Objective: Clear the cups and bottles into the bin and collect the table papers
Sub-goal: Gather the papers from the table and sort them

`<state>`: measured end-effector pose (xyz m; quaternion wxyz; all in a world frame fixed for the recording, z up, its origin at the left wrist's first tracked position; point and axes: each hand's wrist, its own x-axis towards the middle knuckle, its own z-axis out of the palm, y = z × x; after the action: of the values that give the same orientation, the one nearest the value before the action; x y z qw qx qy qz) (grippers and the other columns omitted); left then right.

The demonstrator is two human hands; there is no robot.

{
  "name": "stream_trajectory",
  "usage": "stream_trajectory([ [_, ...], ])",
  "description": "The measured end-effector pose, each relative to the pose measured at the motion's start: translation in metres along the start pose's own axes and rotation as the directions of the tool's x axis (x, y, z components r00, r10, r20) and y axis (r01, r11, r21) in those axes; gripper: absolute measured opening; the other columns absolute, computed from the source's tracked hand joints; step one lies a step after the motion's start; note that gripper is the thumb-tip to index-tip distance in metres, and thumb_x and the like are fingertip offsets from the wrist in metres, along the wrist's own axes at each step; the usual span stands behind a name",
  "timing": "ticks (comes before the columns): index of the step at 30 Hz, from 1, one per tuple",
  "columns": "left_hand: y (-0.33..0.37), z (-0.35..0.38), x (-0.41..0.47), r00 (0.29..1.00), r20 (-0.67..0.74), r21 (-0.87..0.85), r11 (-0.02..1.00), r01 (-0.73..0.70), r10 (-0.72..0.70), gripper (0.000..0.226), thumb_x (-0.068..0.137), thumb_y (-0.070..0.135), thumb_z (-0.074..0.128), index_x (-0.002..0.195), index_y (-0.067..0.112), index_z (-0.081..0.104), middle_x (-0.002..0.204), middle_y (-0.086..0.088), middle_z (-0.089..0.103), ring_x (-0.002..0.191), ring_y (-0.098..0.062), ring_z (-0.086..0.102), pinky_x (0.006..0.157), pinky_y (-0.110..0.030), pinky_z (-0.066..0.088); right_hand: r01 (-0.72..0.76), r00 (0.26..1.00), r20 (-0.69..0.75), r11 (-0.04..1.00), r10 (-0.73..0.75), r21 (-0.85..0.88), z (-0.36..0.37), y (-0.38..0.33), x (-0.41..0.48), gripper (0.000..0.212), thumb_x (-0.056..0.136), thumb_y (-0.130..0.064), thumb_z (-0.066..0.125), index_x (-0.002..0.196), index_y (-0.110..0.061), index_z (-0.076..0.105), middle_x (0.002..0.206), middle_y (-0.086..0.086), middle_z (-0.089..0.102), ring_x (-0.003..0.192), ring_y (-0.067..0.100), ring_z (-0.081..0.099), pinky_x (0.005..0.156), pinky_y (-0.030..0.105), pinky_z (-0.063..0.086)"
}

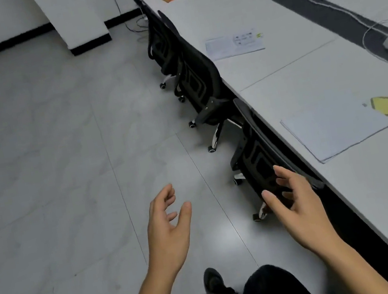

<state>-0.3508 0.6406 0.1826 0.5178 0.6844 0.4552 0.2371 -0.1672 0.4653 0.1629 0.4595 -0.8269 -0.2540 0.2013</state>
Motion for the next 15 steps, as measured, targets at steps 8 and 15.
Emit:
stream_trajectory([
  [8,0.062,0.067,0.218,0.959,0.258,0.093,0.985,-0.144,0.116,0.047,0.094,0.019,0.064,0.135,0.036,0.047,0.131,0.017,0.054,0.120,0.006,0.052,0.096,-0.022,0.045,-0.168,0.950,-0.238,0.973,0.203,0.160,0.009,-0.002,0.149,0.057,0.092,-0.038,0.065,0.144,-0.033,0.044,0.136,-0.023,0.047,0.126,-0.011,0.045,0.096,0.015,0.039],
  [15,0.100,0.160,0.379,0.890,0.452,0.196,0.966,-0.170,0.065,0.050,0.096,0.025,0.062,0.141,0.036,0.043,0.127,0.026,0.044,0.121,0.007,0.047,0.101,-0.024,0.045,-0.258,0.920,-0.244,0.942,0.307,0.215,0.020,0.009,0.325,0.056,0.093,-0.042,0.062,0.145,-0.037,0.040,0.141,-0.020,0.042,0.127,-0.001,0.047,0.096,0.024,0.043],
])
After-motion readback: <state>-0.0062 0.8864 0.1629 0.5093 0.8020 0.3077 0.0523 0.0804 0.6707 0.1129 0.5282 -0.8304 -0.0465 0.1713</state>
